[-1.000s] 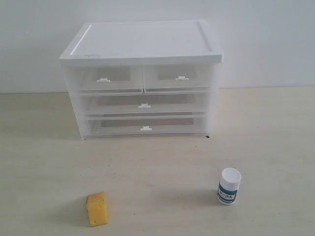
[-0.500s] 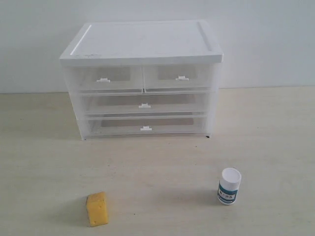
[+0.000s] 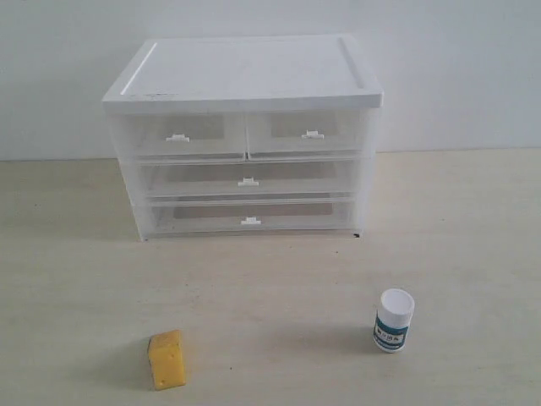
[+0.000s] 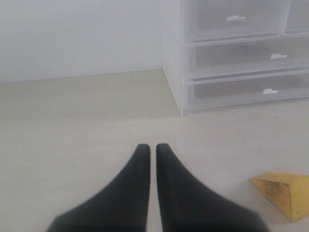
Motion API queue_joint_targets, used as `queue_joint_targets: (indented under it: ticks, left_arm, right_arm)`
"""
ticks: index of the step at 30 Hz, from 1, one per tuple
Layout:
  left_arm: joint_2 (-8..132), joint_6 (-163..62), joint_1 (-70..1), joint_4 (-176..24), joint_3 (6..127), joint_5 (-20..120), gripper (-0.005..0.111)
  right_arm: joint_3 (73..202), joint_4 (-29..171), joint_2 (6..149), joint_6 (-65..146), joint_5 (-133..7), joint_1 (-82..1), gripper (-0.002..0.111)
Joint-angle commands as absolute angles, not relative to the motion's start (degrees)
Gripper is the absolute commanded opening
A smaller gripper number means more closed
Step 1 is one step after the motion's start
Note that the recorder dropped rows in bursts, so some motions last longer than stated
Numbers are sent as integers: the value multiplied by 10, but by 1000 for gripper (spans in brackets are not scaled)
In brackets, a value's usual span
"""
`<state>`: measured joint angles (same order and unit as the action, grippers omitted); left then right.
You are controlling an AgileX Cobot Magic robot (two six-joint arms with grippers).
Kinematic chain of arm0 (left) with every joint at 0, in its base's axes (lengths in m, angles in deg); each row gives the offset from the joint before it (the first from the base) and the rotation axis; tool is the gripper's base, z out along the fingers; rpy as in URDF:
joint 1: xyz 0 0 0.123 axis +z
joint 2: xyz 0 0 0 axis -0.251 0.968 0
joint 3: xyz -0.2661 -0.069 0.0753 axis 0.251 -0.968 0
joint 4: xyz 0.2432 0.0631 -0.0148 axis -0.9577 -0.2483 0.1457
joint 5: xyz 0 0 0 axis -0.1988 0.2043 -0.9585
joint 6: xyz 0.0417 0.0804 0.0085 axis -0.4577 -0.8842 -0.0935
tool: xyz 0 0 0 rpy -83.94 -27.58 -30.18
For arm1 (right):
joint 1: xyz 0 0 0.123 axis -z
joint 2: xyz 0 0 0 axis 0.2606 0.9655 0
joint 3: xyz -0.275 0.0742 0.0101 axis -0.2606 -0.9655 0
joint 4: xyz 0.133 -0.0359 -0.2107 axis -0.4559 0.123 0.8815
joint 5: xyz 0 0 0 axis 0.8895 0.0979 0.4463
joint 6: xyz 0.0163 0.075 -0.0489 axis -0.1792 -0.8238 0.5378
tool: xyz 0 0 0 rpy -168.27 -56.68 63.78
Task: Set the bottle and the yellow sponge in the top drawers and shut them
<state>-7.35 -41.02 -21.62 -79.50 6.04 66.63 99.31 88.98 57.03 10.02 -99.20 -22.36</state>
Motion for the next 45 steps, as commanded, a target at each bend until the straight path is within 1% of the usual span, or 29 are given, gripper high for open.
queue_joint_targets:
  ticks: [1,6,10,12,19,22,25,34,36,38,39,40,41,42,44,45]
  left_arm:
    - [-75,-407,-219,-791,58,667,4]
    - [-75,-407,-219,-791,58,667,4]
    - [-75,-407,-219,-791,58,667,4]
    - [-75,-407,-219,-791,58,667,4]
    - [-75,-407,-219,-791,58,667,4]
    - [-75,-407,-219,-791,58,667,4]
    - [-75,-407,-219,-791,58,667,4]
    - [-75,-407,-219,-791,58,667,4]
    - [-75,-407,-219,-791,58,667,4]
    - [-75,-407,-219,-791,58,667,4]
    - [-75,-407,-219,-791,58,667,4]
    - [-75,-407,-219,-791,58,667,4]
    - [-75,-407,-219,-791,58,667,4]
    - [-75,-407,-219,-791,58,667,4]
    - [-75,-407,-219,-791,58,667,4]
    - [-75,-407,-219,-791,58,667,4]
  right_arm:
    - [997,854,655,142,-1016,-230,0]
    - [993,701,725,299,-1051,-304,0]
    - [979,517,781,441,-1140,-403,0]
    - [978,459,808,469,-1178,-445,0]
    - [980,388,928,463,-1318,-562,0]
    - [980,339,979,450,-1329,-591,0]
    - [987,334,1023,444,-1329,-602,0]
    - [1046,388,1107,450,-1329,-603,1]
    - [1062,397,1122,450,-1329,-603,6]
    - [1075,399,1132,447,-1329,-603,18]
    - [1082,399,1137,444,-1329,-603,26]
    - [1093,397,1140,439,-1329,-603,40]
    - [1098,399,1141,439,-1329,-603,45]
    - [1111,395,1144,444,-1329,-603,56]
    - [1126,378,1144,460,-1329,-602,61]
    - [1133,373,1144,465,-1329,-602,61]
